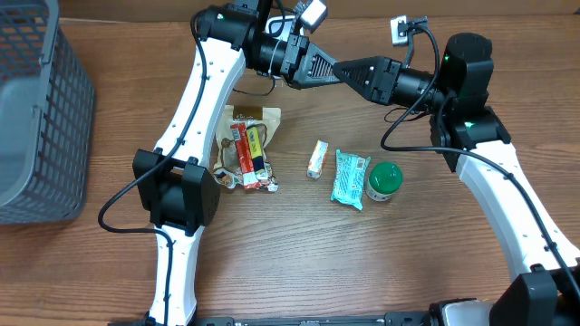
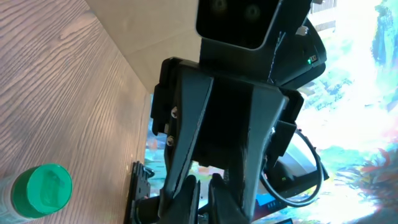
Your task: Scan the item barcode
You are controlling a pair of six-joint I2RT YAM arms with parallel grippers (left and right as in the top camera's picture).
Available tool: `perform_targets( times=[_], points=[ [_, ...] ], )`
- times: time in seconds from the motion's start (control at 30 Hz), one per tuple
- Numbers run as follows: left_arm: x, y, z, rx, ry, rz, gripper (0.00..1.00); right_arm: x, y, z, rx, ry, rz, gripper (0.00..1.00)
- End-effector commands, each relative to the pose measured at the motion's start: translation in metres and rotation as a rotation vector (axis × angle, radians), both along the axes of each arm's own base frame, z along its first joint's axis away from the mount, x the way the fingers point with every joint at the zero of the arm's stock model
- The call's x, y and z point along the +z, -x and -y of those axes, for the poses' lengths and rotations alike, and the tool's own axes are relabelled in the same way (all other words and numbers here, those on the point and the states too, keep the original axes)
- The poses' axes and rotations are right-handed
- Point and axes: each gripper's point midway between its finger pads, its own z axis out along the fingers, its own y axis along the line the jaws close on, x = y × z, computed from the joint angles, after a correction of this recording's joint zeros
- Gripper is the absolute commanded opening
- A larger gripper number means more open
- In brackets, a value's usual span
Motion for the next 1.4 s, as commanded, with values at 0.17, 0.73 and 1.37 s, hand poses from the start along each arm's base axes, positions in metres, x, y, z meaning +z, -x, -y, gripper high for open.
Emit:
perform_targets(
  times=[0.17,0.73,1.37],
  points=[
    [0.0035,0.0013,-0.0006,-0.006,0.013,-0.014,0.04,0.0148,0.0053,-0.0039,0.034,-0.001,0.064,0.22],
    [0.0035,0.0005,-0.0016,-0.003,0.013,-0.014,0.04,0.0148,0.0053,-0.0039,0.034,-0.001,0.064,0.16],
    [0.0035,-0.0009,-0.0033,0.001,0.013,-0.014,0.04,0.0147,0.005,-0.0038,0.032,0.0,0.064,0.96]
  ],
)
